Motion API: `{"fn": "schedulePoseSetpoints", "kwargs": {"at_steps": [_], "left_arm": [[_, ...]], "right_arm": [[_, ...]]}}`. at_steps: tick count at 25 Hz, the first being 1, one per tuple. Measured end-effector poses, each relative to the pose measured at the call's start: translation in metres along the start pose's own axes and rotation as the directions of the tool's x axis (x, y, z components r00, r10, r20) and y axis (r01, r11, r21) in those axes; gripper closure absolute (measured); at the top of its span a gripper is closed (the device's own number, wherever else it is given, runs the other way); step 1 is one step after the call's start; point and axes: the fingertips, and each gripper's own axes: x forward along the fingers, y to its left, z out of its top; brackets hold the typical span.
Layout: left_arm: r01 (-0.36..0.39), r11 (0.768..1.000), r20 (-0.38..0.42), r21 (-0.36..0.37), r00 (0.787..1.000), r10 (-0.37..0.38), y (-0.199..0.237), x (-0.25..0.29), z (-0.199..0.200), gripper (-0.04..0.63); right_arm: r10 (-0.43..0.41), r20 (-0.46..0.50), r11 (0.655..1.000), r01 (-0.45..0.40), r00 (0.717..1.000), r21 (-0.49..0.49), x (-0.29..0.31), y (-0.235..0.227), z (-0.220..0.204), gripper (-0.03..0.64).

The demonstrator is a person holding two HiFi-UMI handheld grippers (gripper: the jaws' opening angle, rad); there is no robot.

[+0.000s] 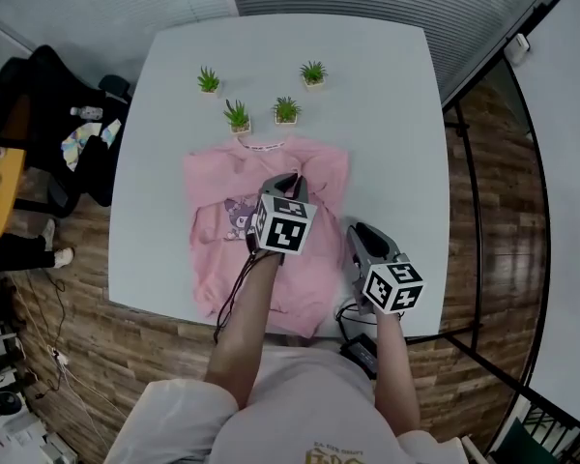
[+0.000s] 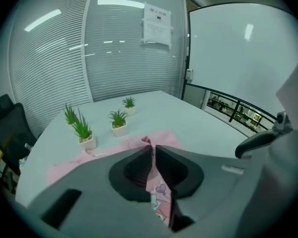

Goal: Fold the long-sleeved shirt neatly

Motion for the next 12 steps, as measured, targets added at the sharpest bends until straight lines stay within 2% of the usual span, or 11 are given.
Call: {"fn": "schedulePoseSetpoints", "kwargs": {"at_steps": [2,4,5,7,9,12], "left_arm": [[0.018,0.999,-0.001,0.047,1.0,-0.018,-0.017,0.007,0.01,0.569],[0.066,0.995,-0.043,0.075,0.997,-0.063,-0.036,0.018,0.007,0.565],[0.11,0.991,-0.079,0.078,0.991,-0.103,-0.047,0.025,0.0,0.535],[0.193,0.978,-0.148,0.074,0.972,-0.181,-0.069,0.035,-0.014,0.357],[0.209,0.974,-0.16,0.083,0.968,-0.194,-0.078,0.038,-0.02,0.319],[0.208,0.974,-0.096,0.086,0.975,-0.199,-0.081,0.034,-0.009,0.295]], "right_arm": [[-0.003,-0.005,1.0,0.003,1.0,0.004,-0.003,-0.004,-0.002,0.531],[-0.008,-0.01,1.0,0.008,1.0,0.009,-0.005,-0.01,-0.005,0.531],[-0.011,-0.012,1.0,0.012,1.0,0.011,-0.007,-0.013,-0.006,0.531],[-0.019,-0.014,1.0,0.019,1.0,0.018,-0.01,-0.019,-0.008,0.531],[-0.022,-0.01,0.999,0.022,1.0,0.024,-0.013,-0.026,-0.008,0.531],[-0.015,-0.006,0.999,0.015,1.0,0.028,-0.014,-0.03,-0.009,0.531]]}}
